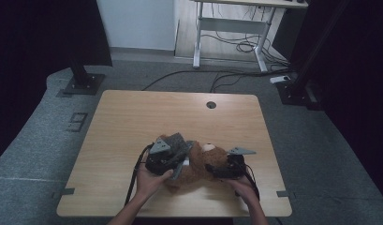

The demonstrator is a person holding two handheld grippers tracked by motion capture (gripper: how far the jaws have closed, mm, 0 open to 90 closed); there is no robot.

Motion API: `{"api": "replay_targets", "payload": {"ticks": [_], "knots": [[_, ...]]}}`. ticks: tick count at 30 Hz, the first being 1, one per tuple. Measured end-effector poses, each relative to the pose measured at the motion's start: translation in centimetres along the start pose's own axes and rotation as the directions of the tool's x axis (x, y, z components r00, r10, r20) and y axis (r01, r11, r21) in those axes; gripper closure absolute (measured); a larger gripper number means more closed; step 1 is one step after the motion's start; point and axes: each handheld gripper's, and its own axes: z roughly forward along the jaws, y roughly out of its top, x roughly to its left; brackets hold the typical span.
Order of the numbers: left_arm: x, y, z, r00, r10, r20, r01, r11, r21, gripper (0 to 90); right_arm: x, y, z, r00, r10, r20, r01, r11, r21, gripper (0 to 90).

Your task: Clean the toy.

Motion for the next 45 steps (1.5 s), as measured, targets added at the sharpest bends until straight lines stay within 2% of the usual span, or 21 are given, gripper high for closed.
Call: {"api": "replay_targets", "payload": {"ticks": [2, 4, 6, 8, 13, 20, 22, 23, 26, 29, 31, 35, 37, 41, 45], "knots": [[0.4, 0.0, -1.0, 0.9997, -0.001, -0.025, 0.001, 0.9999, -0.016, 74.1, 0.0, -0.5, -0.2, 0.9999, -0.013, -0.003, 0.013, 0.9999, -0.008, 4.6], [1.4, -0.1, -1.9, 0.9988, -0.032, -0.036, 0.031, 0.9992, -0.026, 74.1, 0.1, -0.9, -0.4, 0.9998, -0.017, -0.007, 0.017, 0.9997, -0.015, 7.5], [2.2, -0.4, -2.6, 0.9970, -0.057, -0.052, 0.056, 0.9982, -0.022, 74.3, 0.2, -1.1, -0.4, 0.9997, -0.022, -0.009, 0.022, 0.9995, -0.023, 10.7], [2.8, -0.9, -3.0, 0.9953, -0.061, -0.075, 0.060, 0.9981, -0.010, 74.3, 0.3, -1.1, -0.5, 0.9997, -0.023, -0.012, 0.023, 0.9994, -0.026, 13.7], [3.5, -1.9, -4.3, 0.9890, -0.101, -0.107, 0.099, 0.9947, -0.029, 74.2, 0.7, -1.0, -0.7, 0.9988, -0.048, 0.000, 0.048, 0.9988, -0.001, 19.4], [4.9, -2.8, -5.9, 0.9782, -0.152, -0.142, 0.147, 0.9881, -0.047, 73.7, 0.6, -1.1, -0.9, 0.9983, -0.056, -0.015, 0.056, 0.9984, -0.009, 26.1], [5.2, -3.1, -5.6, 0.9783, -0.170, -0.118, 0.168, 0.9853, -0.029, 73.5, 0.6, -1.1, -0.8, 0.9982, -0.058, -0.015, 0.058, 0.9982, -0.015, 29.3], [5.1, -3.2, -5.1, 0.9797, -0.174, -0.100, 0.175, 0.9846, 0.002, 73.3, 0.7, -1.1, -0.8, 0.9980, -0.061, -0.013, 0.061, 0.9979, -0.021, 31.6], [3.9, -3.9, -2.9, 0.9880, -0.138, -0.070, 0.144, 0.9850, 0.095, 72.9, 1.3, -1.2, -0.6, 0.9962, -0.086, -0.011, 0.086, 0.9953, -0.044, 37.6], [2.9, -3.7, -1.9, 0.9885, -0.113, -0.101, 0.121, 0.9898, 0.076, 73.2, 1.8, -1.2, -0.5, 0.9950, -0.099, 0.014, 0.099, 0.9933, -0.059, 43.2], [2.9, -3.4, -1.7, 0.9865, -0.125, -0.106, 0.131, 0.9899, 0.055, 73.3, 1.9, -1.2, -0.5, 0.9949, -0.099, 0.020, 0.100, 0.9919, -0.079, 46.5], [3.1, -2.9, -1.0, 0.9838, -0.119, -0.134, 0.124, 0.9919, 0.027, 73.6, 2.1, -1.0, -0.3, 0.9941, -0.097, 0.049, 0.103, 0.9837, -0.147, 50.6], [3.5, -2.5, -0.7, 0.9815, -0.123, -0.147, 0.126, 0.9920, 0.010, 73.6, 2.3, -0.5, -0.1, 0.9915, -0.102, 0.080, 0.116, 0.9750, -0.190, 51.5], [5.0, -1.4, 0.4, 0.9745, -0.134, -0.180, 0.133, 0.9910, -0.020, 73.7, 2.3, 0.8, 1.0, 0.9791, -0.111, 0.170, 0.154, 0.9519, -0.265, 51.8], [6.7, -0.4, 1.1, 0.9687, -0.155, -0.194, 0.152, 0.9878, -0.031, 73.7, 1.9, 2.0, 2.5, 0.9652, -0.120, 0.233, 0.186, 0.9389, -0.289, 51.1]]}}
